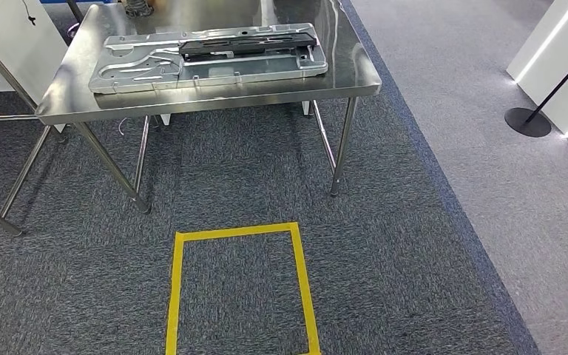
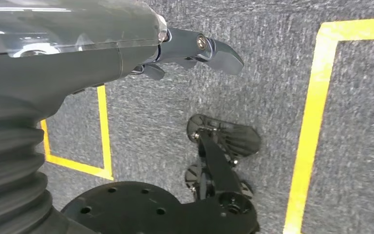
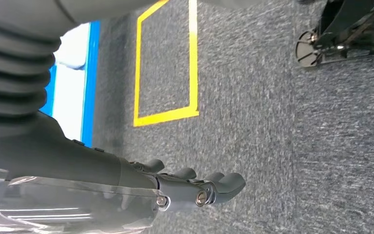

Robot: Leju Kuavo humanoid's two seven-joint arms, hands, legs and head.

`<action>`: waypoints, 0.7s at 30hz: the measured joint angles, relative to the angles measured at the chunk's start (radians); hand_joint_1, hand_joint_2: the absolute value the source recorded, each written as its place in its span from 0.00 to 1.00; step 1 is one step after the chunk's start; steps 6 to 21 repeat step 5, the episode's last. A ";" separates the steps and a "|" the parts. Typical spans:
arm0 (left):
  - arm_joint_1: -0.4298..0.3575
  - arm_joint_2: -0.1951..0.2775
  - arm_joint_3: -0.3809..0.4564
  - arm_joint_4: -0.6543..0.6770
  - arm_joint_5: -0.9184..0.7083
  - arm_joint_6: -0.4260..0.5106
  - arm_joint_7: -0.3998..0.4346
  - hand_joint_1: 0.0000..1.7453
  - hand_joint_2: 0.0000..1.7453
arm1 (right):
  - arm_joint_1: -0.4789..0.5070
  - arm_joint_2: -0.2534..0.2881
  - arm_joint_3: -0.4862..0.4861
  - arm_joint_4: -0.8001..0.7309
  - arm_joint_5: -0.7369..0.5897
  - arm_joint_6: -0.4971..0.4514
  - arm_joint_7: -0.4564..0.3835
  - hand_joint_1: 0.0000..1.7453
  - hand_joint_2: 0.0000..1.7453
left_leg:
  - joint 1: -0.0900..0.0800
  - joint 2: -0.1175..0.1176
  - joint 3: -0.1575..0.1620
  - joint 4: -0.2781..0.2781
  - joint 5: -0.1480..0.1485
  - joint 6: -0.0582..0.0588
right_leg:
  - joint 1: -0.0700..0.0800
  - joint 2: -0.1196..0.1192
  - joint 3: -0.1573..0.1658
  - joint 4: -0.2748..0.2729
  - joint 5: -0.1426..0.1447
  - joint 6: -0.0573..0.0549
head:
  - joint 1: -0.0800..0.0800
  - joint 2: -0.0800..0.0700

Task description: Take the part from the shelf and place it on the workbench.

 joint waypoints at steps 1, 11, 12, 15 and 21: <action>0.004 0.000 -0.006 -0.004 0.000 0.000 0.005 0.00 0.00 | 0.004 -0.001 0.022 -0.004 -0.030 0.002 -0.001 0.00 0.00 | 0.000 0.000 0.000 0.000 0.000 0.000 | 0.000 0.000 0.000 0.000 0.000 0.000 | 0.000 0.000; 0.016 0.000 -0.027 -0.019 -0.001 0.003 0.022 0.00 0.00 | 0.019 -0.004 0.099 -0.016 -0.132 0.006 -0.007 0.00 0.00 | 0.000 0.000 0.000 0.000 0.000 0.000 | 0.000 0.000 0.000 0.000 0.000 0.000 | 0.000 0.000; 0.016 0.000 -0.027 -0.019 -0.001 0.003 0.022 0.00 0.00 | 0.019 -0.004 0.099 -0.016 -0.132 0.006 -0.007 0.00 0.00 | 0.000 0.000 0.000 0.000 0.000 0.000 | 0.000 0.000 0.000 0.000 0.000 0.000 | 0.000 0.000; 0.016 0.000 -0.027 -0.019 -0.001 0.003 0.022 0.00 0.00 | 0.019 -0.004 0.099 -0.016 -0.132 0.006 -0.007 0.00 0.00 | 0.000 0.000 0.000 0.000 0.000 0.000 | 0.000 0.000 0.000 0.000 0.000 0.000 | 0.000 0.000; 0.016 0.000 -0.027 -0.019 -0.001 0.003 0.022 0.00 0.00 | 0.019 -0.004 0.099 -0.016 -0.132 0.006 -0.007 0.00 0.00 | 0.000 0.000 0.000 0.000 0.000 0.000 | 0.000 0.000 0.000 0.000 0.000 0.000 | 0.000 0.000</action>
